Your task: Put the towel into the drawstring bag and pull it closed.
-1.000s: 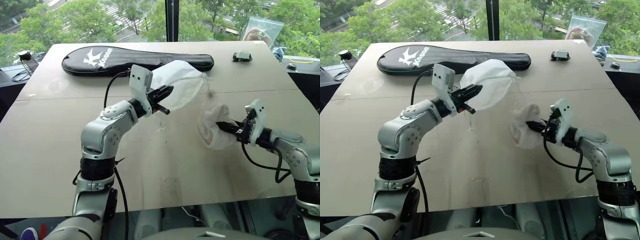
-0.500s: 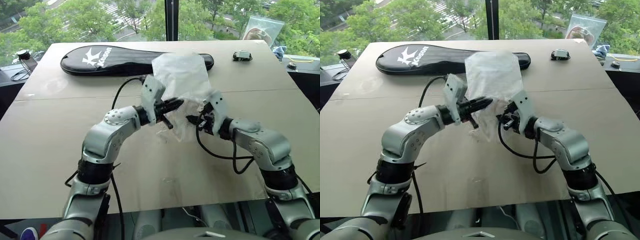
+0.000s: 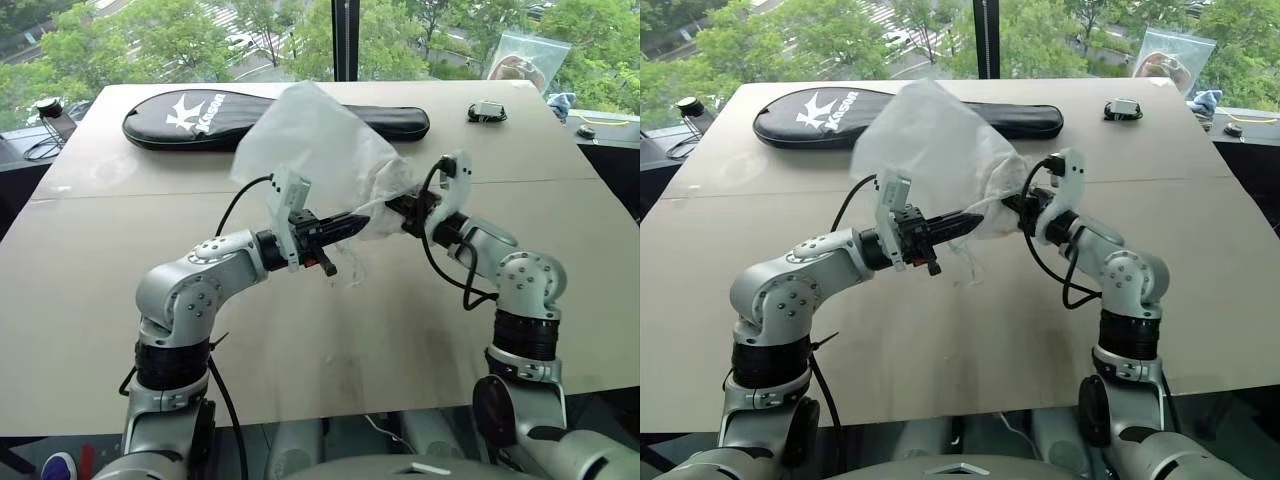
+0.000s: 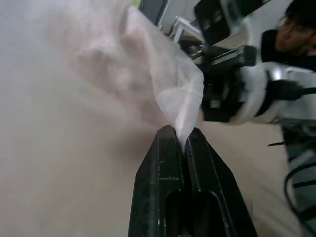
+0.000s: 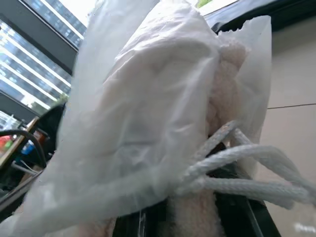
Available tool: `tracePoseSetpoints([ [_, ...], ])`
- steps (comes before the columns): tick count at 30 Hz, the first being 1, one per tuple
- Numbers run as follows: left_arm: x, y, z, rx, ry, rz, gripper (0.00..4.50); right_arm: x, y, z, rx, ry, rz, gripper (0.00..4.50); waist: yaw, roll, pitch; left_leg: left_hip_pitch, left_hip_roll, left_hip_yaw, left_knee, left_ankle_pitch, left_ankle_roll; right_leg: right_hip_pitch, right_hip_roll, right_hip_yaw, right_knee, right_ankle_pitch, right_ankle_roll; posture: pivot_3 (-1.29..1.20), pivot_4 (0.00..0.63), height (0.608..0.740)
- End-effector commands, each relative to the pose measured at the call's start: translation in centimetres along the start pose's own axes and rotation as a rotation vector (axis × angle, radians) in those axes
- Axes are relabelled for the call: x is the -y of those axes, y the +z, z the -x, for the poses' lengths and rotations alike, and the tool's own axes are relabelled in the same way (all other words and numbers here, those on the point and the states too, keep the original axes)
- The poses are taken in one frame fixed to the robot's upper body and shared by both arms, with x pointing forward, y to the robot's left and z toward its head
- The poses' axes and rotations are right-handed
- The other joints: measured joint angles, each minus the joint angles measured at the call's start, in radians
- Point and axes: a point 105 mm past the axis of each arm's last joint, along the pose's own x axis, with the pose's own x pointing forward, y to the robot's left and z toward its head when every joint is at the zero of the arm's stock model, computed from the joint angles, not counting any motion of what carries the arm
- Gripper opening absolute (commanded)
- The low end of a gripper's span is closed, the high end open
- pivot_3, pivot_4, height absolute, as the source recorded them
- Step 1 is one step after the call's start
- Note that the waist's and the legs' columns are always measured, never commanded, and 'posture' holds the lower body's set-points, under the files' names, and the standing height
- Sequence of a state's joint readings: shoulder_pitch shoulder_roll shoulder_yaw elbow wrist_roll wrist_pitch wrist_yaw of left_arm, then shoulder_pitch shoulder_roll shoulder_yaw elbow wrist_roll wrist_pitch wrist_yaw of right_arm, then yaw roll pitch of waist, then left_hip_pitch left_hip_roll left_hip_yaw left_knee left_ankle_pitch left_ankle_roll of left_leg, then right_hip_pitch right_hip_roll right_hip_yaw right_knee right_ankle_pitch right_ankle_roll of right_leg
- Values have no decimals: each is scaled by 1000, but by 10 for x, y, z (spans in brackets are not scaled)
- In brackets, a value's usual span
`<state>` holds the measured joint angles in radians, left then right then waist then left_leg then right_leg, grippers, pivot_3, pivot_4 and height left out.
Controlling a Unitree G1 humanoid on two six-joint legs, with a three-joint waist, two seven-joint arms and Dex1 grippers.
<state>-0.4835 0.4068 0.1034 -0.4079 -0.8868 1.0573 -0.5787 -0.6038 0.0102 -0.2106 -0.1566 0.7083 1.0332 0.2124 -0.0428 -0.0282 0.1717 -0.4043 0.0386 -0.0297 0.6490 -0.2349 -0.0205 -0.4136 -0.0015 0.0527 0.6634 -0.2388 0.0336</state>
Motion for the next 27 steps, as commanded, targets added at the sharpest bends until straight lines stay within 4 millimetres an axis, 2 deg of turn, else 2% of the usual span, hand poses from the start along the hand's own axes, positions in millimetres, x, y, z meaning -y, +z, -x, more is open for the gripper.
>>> tracePoseSetpoints([
  [1,24,9,-2,11,-106,-24,0,-15,-3,-11,27,53,73,162,-1,0,0,0,0,0,0,0,0,0,0,0,0,0,0,0,150,740],
  [6,19,-2,2,-35,-75,-1,0,-11,-22,-17,5,30,212,159,0,0,0,0,0,0,0,0,0,0,0,0,0,0,0,0,150,740],
  [9,10,-17,11,-98,-28,23,0,-11,-29,-2,-14,69,218,159,3,0,0,0,0,0,0,0,0,0,0,0,-1,0,0,0,150,740],
  [11,4,-28,19,-137,-5,33,0,-8,-34,12,-46,86,238,1193,4,0,0,-1,0,-1,0,0,0,0,0,-1,-1,0,0,0,150,740],
  [12,2,-33,23,-152,1,39,0,-7,-35,18,-55,92,246,1451,4,1,0,-1,0,0,0,0,0,0,0,-1,-1,0,0,0,150,740],
  [14,-1,-39,30,-172,15,49,0,-7,-38,29,-82,96,276,2584,3,1,0,-1,0,0,0,0,0,-1,0,0,-1,0,0,0,150,740],
  [17,-7,-45,35,-182,36,41,0,-2,-52,41,-183,59,395,3357,2,2,1,0,0,0,-1,0,0,0,0,0,-1,-1,0,0,150,740],
  [21,-5,-41,28,-149,24,24,0,-2,-59,47,-236,62,421,3357,2,2,1,1,0,0,-1,0,0,0,0,0,-1,-2,2,0,150,740],
  [27,-5,-38,25,-139,15,-2,0,9,-68,50,-340,46,389,3357,3,2,1,1,0,1,-1,0,0,0,0,1,-1,-2,2,0,150,740],
])
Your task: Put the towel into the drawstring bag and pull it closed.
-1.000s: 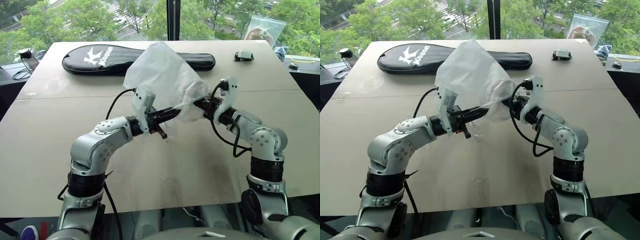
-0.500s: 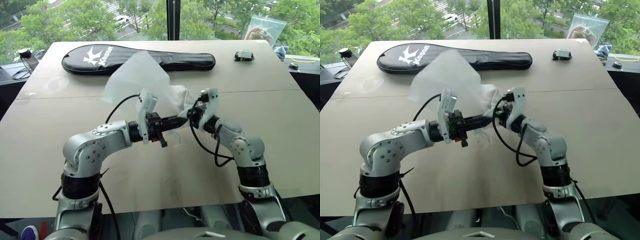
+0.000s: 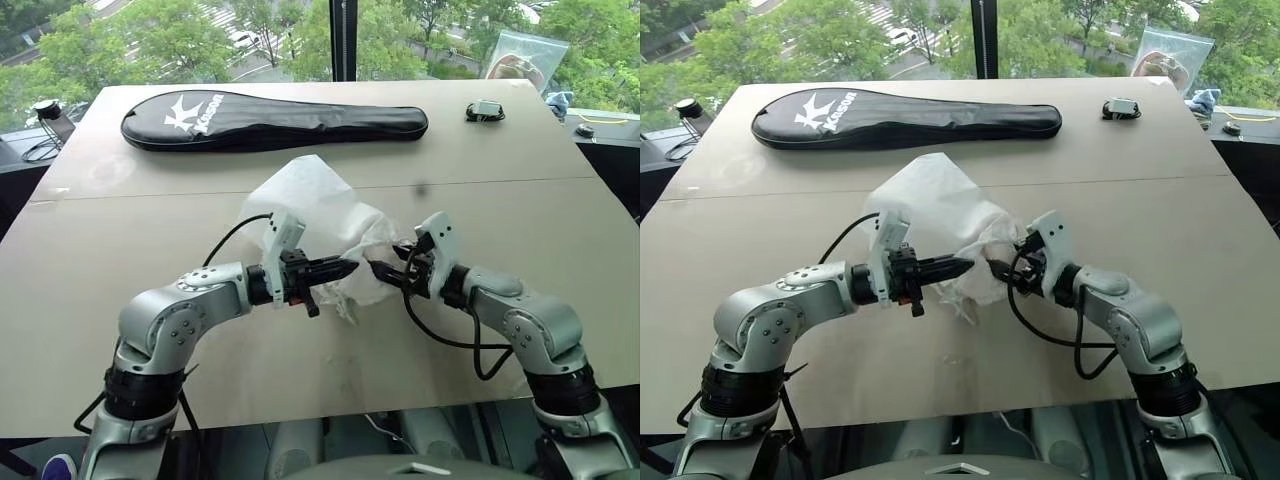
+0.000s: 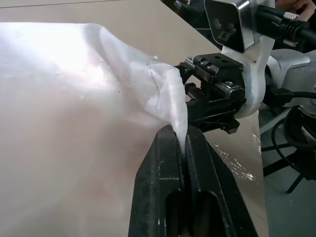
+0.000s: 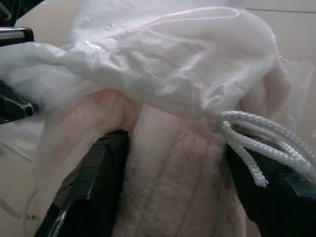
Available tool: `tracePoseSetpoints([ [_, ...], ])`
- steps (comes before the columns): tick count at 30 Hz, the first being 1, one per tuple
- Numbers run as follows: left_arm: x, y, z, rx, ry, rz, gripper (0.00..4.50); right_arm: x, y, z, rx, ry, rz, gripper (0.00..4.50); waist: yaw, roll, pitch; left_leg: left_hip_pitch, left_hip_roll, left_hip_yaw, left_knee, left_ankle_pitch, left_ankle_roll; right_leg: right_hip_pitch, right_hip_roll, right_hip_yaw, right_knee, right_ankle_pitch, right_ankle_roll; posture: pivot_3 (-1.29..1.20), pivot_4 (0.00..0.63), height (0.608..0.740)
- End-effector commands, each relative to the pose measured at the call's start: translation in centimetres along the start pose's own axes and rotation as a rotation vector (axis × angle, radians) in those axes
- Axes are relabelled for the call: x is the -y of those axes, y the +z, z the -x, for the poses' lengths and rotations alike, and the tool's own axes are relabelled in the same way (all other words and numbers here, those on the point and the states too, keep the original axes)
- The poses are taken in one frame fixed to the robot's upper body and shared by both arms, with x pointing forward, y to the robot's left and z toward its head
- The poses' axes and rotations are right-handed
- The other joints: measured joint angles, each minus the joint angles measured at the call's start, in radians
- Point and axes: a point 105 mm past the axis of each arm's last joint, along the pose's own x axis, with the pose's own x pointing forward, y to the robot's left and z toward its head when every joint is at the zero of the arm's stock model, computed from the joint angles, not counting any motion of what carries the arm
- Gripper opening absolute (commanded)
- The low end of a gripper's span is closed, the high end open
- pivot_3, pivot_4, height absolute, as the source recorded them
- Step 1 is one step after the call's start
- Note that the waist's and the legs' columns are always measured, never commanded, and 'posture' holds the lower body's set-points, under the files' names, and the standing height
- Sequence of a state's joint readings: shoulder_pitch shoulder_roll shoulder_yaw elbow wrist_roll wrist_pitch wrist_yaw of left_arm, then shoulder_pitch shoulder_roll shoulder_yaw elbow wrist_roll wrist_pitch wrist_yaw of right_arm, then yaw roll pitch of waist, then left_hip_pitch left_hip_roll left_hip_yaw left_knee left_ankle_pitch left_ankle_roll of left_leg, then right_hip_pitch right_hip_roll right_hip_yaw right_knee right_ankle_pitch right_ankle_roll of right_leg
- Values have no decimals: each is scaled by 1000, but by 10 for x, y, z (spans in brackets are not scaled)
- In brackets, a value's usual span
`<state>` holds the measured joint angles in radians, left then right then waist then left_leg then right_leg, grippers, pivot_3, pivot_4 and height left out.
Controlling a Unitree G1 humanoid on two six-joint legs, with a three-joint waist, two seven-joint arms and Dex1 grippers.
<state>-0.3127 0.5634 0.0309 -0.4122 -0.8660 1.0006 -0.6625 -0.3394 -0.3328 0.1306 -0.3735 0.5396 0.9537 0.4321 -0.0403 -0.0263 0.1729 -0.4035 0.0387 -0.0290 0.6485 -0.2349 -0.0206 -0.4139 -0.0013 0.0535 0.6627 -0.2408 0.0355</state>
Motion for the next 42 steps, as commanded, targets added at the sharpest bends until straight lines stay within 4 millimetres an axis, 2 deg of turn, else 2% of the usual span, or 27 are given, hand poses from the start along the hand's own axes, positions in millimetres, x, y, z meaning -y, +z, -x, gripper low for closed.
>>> tracePoseSetpoints([
  [1,4,12,0,33,-17,-55,0,-4,0,1,-21,36,-6,3124,1,0,0,0,0,0,0,0,0,0,0,0,0,0,0,0,150,740],
  [4,3,13,-1,32,-19,-56,0,-7,0,-8,-14,64,-30,1966,-1,0,0,0,0,0,0,0,0,0,0,0,0,0,0,0,150,740],
  [8,4,10,-2,23,-28,-53,0,-12,25,-32,146,97,-212,79,-5,0,0,1,1,1,0,0,0,0,1,1,0,0,0,0,150,740],
  [11,4,7,-1,12,-26,-51,0,-4,46,-46,289,118,-424,30,-2,0,0,1,1,0,-1,0,0,0,2,0,1,1,-2,0,150,740],
  [13,5,7,-1,14,-24,-53,0,-2,48,-50,313,128,-472,30,3,0,0,0,1,0,-1,0,0,0,1,0,0,1,-3,0,150,740],
  [21,5,3,-2,26,-18,-34,0,-12,40,-41,288,184,-468,30,1,1,1,-4,0,-3,0,0,0,-2,-1,-3,0,1,-3,0,150,740],
  [29,4,-1,-11,25,-50,-17,0,-18,44,-76,297,192,-574,30,-3,1,1,-4,0,-3,0,0,0,-2,1,-3,0,2,-3,0,150,740],
  [32,1,0,-12,34,-35,-24,0,-18,38,-74,289,193,-471,30,3,1,1,-5,0,-3,0,0,0,-2,0,-4,0,2,-3,0,150,740],
  [33,0,1,-12,39,-24,-25,0,-16,33,-71,282,182,-441,955,4,1,1,-6,0,-4,1,0,0,-3,-1,-5,-1,2,-3,0,150,740],
  [34,-2,1,-12,44,-13,-27,0,-14,32,-66,291,184,-437,1250,5,1,1,-7,-1,-4,2,0,0,-3,-1,-5,-1,2,-3,0,150,740],
  [40,-18,7,-3,62,69,-48,0,-10,15,-17,221,153,-201,4026,5,2,1,-10,-1,-5,2,0,0,-6,-2,-7,-1,2,-2,0,150,740],
  [42,-23,9,1,55,89,-65,0,-11,15,-2,204,144,-122,4026,0,2,1,-10,-1,-6,2,0,0,-6,-1,-7,0,2,-3,0,150,740],
])
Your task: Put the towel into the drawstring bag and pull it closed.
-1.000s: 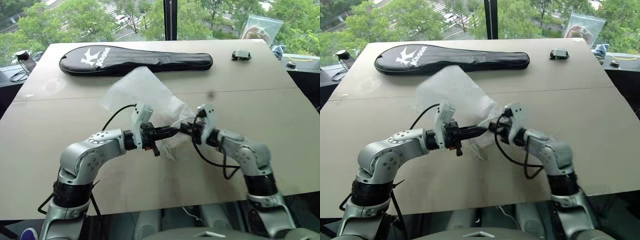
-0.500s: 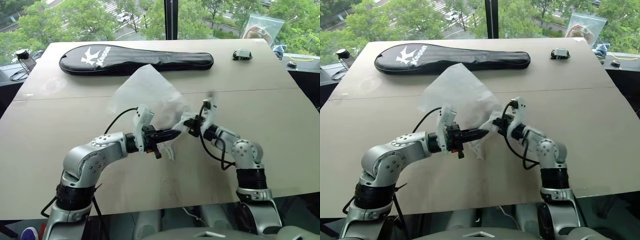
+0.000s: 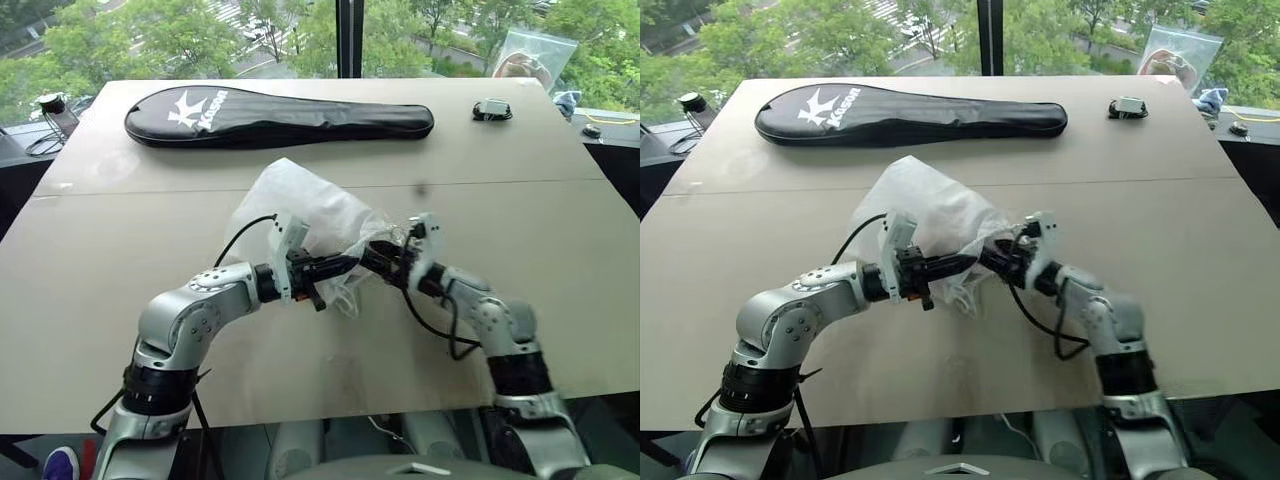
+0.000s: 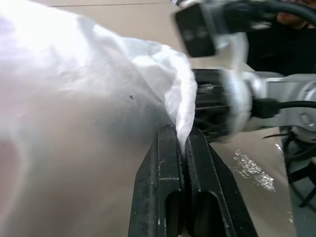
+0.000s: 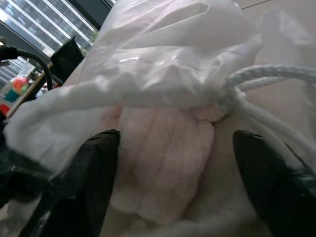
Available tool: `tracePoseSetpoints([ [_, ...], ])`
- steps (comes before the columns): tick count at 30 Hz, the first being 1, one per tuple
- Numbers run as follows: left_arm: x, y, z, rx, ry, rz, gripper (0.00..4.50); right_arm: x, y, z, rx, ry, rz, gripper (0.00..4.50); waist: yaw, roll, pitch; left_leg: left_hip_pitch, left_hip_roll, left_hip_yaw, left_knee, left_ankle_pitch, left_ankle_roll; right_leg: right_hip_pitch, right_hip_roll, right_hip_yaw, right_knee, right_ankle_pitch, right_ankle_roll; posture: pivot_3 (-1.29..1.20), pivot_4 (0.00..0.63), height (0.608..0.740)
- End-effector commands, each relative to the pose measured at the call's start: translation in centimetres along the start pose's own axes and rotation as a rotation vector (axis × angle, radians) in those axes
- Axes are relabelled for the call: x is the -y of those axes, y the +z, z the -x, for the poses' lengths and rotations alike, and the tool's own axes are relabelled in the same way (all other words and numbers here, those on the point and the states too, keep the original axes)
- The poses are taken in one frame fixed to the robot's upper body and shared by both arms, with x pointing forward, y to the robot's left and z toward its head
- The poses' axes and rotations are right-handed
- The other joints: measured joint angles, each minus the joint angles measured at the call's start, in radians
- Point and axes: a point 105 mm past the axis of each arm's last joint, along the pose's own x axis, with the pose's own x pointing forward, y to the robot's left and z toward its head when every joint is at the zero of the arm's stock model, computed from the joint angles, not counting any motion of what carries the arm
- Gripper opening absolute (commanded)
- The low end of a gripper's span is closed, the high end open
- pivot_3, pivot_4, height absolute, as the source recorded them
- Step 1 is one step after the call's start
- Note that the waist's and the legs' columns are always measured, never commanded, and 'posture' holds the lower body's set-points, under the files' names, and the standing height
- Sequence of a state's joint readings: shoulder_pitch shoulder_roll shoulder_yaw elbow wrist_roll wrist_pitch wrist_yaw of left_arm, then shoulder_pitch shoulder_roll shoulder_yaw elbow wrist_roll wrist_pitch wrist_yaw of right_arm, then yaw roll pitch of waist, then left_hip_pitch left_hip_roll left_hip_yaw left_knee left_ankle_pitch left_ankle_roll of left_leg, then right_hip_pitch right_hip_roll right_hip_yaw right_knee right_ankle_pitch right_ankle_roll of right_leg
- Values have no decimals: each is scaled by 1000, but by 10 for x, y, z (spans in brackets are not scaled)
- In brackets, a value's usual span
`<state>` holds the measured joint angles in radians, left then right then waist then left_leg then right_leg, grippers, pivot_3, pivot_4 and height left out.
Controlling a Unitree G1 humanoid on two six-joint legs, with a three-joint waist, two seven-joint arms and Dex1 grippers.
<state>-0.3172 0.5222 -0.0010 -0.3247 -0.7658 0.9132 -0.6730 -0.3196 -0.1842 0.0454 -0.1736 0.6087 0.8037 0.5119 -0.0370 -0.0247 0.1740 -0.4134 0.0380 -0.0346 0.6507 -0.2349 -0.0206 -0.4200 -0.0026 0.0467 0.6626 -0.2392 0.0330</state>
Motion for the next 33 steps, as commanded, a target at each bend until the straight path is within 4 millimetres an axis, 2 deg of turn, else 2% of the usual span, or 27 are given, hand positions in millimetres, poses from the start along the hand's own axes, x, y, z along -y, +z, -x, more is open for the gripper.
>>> tracePoseSetpoints([
  [1,-8,16,7,31,33,-67,0,-21,14,14,5,61,150,4026,-6,0,0,0,0,0,0,0,0,0,1,0,0,0,0,0,150,740],
  [4,-9,22,8,32,30,-75,0,-17,12,25,-58,10,303,4026,-6,0,0,1,1,0,0,0,0,0,2,1,1,0,1,0,150,740],
  [7,-8,26,10,31,20,-88,0,0,18,24,-57,-94,403,4026,-4,0,0,1,1,1,1,0,0,0,2,1,0,-1,2,0,150,740],
  [10,-9,29,12,26,14,-97,0,14,26,19,-28,-198,436,4026,-5,0,0,1,1,1,1,0,0,0,1,1,0,-1,1,0,150,740],
  [17,-11,33,13,23,16,-117,0,34,24,11,-48,-291,455,4026,-2,0,0,0,1,1,1,0,0,0,1,1,0,0,0,0,150,740],
  [28,-13,31,17,34,39,-119,0,40,43,25,-27,-332,524,4026,-2,0,0,0,1,1,1,0,0,0,1,1,0,0,0,0,150,740],
  [33,-13,28,17,38,43,-119,0,46,42,24,-48,-365,559,4026,-2,0,0,0,1,1,1,0,0,0,1,1,0,0,0,0,150,740],
])
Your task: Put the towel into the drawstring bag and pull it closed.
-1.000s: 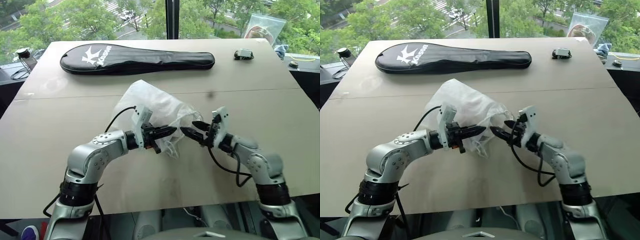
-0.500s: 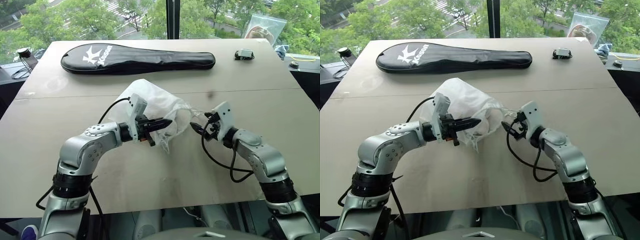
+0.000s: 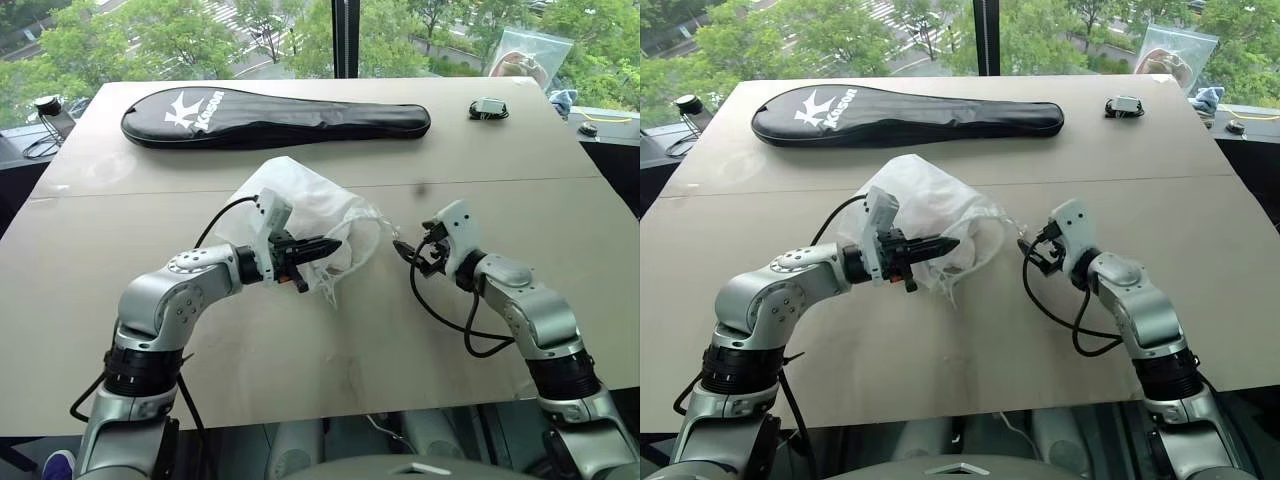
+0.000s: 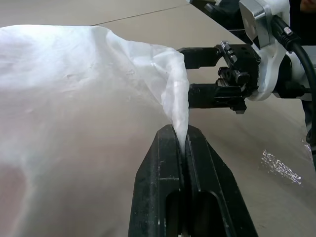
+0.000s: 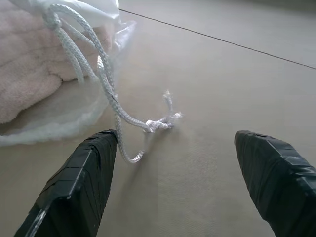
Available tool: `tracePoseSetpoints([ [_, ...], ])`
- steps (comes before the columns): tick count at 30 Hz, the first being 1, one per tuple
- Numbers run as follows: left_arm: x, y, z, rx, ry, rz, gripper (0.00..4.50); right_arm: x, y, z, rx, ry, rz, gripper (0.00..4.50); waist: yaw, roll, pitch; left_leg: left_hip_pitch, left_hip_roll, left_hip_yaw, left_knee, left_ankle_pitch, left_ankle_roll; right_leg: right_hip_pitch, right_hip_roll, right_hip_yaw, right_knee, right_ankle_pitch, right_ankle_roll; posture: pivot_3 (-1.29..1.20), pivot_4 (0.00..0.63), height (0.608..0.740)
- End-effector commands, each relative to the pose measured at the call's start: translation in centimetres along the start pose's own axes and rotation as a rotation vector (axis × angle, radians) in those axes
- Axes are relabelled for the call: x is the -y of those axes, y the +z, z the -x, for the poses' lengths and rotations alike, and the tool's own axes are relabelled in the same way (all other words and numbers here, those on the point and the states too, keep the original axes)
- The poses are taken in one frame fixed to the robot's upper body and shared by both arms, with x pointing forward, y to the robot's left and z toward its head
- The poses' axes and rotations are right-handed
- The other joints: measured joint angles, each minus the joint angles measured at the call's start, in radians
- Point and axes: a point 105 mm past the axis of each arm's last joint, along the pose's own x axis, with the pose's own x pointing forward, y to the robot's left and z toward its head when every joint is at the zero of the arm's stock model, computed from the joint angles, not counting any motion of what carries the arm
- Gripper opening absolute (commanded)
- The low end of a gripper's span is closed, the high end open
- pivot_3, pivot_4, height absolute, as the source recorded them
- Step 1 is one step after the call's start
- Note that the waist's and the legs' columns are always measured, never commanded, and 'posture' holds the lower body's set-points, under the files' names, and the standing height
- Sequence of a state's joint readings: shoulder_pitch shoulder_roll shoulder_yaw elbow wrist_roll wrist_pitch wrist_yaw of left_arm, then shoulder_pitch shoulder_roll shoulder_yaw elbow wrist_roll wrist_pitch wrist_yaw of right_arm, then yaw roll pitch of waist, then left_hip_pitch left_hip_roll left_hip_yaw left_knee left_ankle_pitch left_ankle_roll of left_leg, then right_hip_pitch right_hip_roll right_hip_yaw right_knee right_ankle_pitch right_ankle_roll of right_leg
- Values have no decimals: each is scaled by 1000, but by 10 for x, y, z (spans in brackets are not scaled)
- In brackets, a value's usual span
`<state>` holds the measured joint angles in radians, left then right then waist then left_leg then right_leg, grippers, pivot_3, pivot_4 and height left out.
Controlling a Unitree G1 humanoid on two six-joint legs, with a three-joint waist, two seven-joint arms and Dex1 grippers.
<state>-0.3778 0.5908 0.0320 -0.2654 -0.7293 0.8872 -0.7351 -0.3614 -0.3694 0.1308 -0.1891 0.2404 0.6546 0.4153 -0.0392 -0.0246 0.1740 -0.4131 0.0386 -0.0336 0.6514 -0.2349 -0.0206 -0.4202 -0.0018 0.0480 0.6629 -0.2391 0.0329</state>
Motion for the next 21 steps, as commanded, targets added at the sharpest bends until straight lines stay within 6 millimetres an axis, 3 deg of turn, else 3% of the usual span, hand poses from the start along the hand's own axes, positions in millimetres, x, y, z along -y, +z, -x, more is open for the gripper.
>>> tracePoseSetpoints([
  [1,3,10,4,42,4,-48,0,4,17,0,53,-27,57,4026,0,0,0,0,0,0,0,0,0,0,0,0,0,0,0,0,150,740],
  [7,2,9,6,44,9,-53,0,11,18,-5,51,-86,66,4026,0,0,0,0,0,0,0,0,0,0,0,0,0,0,0,0,150,740],
  [10,2,8,5,43,9,-56,0,13,16,-7,46,-111,74,3260,1,0,0,0,0,0,0,0,0,0,0,0,0,0,0,0,150,740],
  [13,2,9,5,43,9,-60,0,18,12,-9,35,-157,77,1781,1,0,0,0,0,0,0,0,0,0,0,0,0,0,0,0,150,740],
  [17,0,10,4,42,10,-64,0,20,13,-11,42,-183,91,188,1,0,0,0,0,0,0,0,0,0,0,0,0,0,0,0,150,740],
  [21,0,10,4,42,9,-67,0,19,17,-14,68,-189,92,83,0,0,0,0,0,0,0,0,0,0,0,0,0,0,0,0,150,740],
])
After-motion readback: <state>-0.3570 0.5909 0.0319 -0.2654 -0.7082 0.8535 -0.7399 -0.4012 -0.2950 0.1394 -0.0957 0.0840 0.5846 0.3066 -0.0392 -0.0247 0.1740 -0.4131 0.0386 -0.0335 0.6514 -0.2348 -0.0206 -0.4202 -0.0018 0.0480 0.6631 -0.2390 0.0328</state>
